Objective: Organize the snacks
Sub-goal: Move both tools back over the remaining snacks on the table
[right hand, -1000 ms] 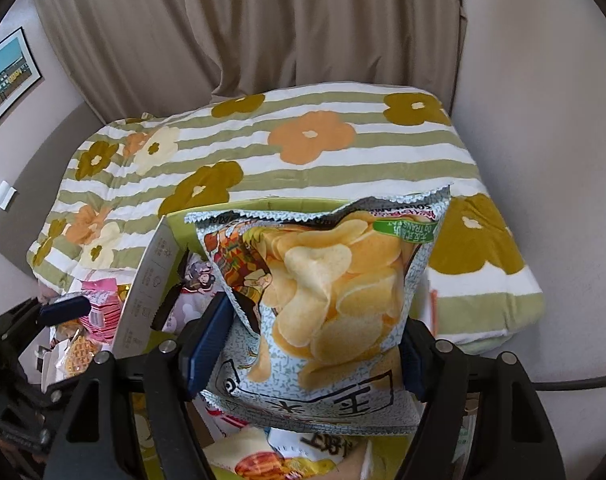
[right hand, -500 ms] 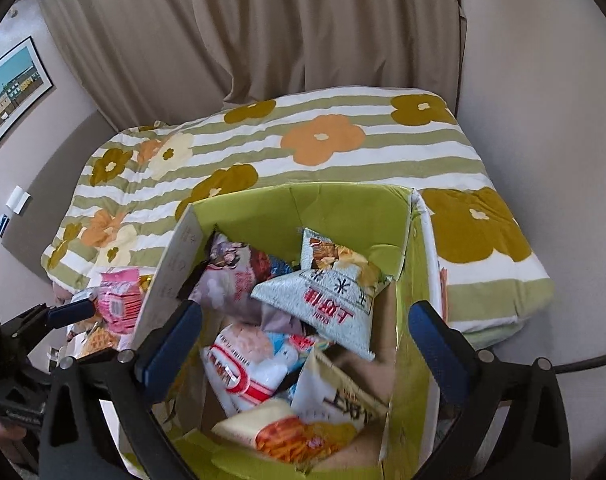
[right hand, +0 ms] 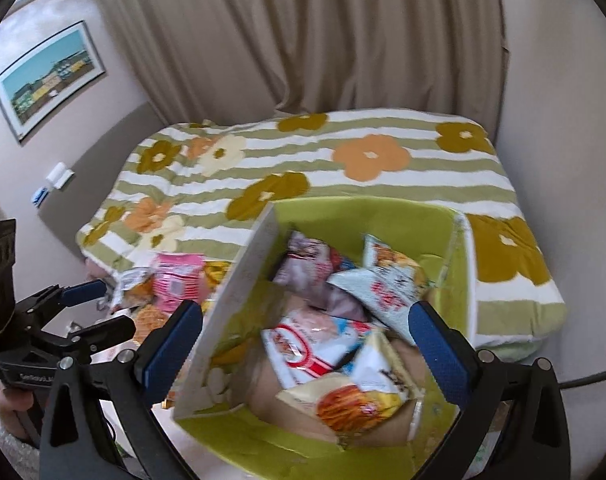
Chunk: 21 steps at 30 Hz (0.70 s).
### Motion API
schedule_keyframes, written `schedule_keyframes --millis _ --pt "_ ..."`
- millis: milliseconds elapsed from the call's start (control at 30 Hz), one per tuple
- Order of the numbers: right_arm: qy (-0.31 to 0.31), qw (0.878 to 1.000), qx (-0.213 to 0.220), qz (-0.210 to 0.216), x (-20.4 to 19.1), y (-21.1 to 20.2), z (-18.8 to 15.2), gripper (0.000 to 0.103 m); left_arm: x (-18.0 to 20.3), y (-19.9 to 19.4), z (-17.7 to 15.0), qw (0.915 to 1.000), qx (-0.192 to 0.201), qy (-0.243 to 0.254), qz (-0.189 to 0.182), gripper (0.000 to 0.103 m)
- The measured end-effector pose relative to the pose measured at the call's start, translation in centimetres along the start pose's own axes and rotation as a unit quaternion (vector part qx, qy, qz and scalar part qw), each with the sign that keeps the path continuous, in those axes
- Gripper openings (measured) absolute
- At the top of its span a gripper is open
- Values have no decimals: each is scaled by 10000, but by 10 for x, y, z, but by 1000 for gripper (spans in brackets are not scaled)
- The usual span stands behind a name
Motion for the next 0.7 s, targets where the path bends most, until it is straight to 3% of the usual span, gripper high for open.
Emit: schedule_keyframes --millis 200,367,700 --pt "-155 9990 99 415 -55 8 10 103 -56 -25 -1 9990 130 -8 436 100" --pt "-342 9981 113 496 -101 27 12 103 -110 -30 -2 9984 112 46 544 100" --pt "-279 9994 -142 157 -183 97 -8 103 -209 -6 -9 9980 -369 505 116 99"
Point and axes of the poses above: each gripper's, at about its wrist camera, not at the fingertips, and y roughly the way its jaws point, x to its right, z to its top, the point moved 10 cm from there along y, roughly the way its jaws point, and after that the axes turned 14 degrees about x, right-handed, at the moved point
